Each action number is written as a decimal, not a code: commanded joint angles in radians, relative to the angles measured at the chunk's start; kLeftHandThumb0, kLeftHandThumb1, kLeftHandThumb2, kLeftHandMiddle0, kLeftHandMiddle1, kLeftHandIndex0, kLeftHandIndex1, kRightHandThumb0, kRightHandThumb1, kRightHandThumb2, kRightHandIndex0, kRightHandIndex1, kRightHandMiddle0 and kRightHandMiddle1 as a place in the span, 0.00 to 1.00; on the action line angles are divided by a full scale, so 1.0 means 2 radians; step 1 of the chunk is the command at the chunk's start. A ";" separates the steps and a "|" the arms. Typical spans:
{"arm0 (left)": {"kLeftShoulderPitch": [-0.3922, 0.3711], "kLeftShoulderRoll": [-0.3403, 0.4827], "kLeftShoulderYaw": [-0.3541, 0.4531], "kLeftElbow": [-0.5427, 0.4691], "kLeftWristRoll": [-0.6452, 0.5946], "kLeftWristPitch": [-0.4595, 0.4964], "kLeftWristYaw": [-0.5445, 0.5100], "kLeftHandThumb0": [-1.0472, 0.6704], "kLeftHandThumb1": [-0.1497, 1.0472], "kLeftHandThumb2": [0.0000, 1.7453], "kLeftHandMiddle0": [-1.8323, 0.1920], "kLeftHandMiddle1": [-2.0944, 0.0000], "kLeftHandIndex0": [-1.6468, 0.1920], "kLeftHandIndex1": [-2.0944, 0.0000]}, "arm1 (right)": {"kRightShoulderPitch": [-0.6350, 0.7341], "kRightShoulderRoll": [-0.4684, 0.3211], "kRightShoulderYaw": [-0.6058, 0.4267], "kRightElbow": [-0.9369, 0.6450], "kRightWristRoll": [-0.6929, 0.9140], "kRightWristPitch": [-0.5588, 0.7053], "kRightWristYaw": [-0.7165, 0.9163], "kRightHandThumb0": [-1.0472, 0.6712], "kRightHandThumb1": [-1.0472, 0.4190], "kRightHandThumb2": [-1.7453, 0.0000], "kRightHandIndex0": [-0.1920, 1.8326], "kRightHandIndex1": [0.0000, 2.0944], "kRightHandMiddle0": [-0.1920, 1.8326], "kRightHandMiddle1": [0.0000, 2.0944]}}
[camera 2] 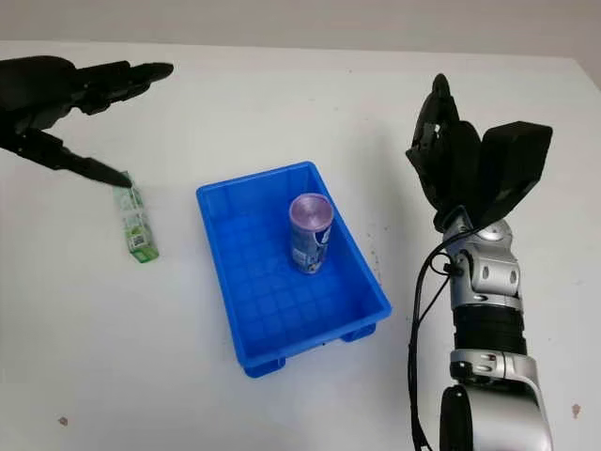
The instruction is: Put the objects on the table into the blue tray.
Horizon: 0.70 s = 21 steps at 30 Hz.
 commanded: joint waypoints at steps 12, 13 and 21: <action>0.011 0.056 -0.059 0.002 0.132 -0.216 0.020 0.37 0.80 0.04 0.92 0.97 0.89 0.96 | -0.004 0.001 -0.004 -0.007 0.009 0.008 -0.003 0.21 0.00 0.50 0.00 0.00 0.00 0.00; 0.014 0.056 -0.061 0.006 0.137 -0.232 0.026 0.37 0.80 0.04 0.92 0.97 0.89 0.96 | -0.004 0.001 -0.003 -0.009 0.008 0.009 -0.004 0.21 0.00 0.50 0.00 0.00 0.00 0.00; 0.040 0.041 -0.073 0.044 0.152 -0.290 0.067 0.35 0.81 0.03 0.88 0.96 0.86 0.96 | -0.005 -0.001 -0.004 -0.003 0.009 0.007 0.000 0.22 0.00 0.49 0.00 0.00 0.00 0.00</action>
